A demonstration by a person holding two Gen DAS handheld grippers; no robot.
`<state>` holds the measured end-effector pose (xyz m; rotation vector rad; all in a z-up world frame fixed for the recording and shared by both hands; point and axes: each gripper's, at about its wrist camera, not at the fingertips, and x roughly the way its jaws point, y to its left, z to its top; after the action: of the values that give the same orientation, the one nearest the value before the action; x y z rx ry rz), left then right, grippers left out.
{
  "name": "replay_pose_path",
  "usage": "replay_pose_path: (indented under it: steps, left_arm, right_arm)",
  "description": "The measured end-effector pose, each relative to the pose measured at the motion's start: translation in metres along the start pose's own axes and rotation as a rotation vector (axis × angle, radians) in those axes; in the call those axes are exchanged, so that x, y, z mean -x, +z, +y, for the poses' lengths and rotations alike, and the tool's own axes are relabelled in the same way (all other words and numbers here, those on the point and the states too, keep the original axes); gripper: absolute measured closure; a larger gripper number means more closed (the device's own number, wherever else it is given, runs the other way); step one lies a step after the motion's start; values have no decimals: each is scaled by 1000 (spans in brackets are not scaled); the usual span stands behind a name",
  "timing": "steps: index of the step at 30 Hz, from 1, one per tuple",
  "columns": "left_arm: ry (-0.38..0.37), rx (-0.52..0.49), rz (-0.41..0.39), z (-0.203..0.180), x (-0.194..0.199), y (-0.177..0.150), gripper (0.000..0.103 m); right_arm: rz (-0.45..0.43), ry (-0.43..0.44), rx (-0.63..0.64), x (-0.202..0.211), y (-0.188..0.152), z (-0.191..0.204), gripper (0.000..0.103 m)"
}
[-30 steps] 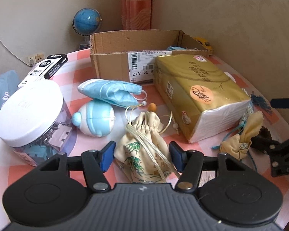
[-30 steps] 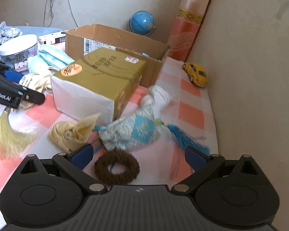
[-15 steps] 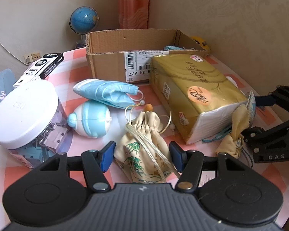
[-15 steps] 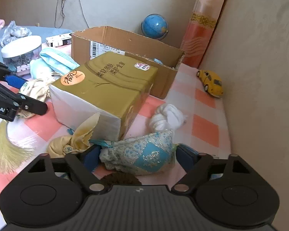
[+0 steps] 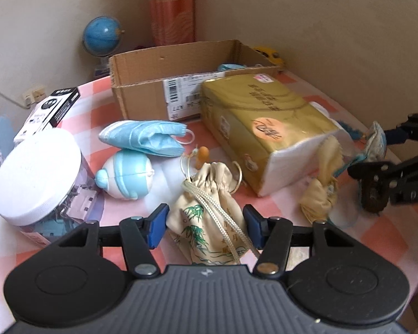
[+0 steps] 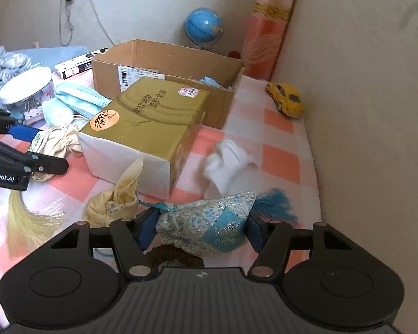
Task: Organize soft objects
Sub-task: 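Carry the beige pouch into the box and open the left gripper while the right holds the floral pouch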
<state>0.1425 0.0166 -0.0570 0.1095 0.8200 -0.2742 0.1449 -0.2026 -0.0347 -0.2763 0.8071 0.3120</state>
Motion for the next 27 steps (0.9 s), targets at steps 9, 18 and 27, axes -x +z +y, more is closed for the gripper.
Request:
replay_pose_path:
  steps: [9, 18, 27]
  left_arm:
    - [-77, -141, 27, 2, 33, 8, 47]
    - [-157, -263, 44, 4, 62, 28, 48]
    - [-152, -350, -44, 7, 78, 89, 49]
  right_arm:
    - [8, -33, -28, 35, -1, -1, 35]
    - [-28, -34, -52, 55, 17, 2, 35]
    - [-61, -24, -62, 70, 14, 1, 35]
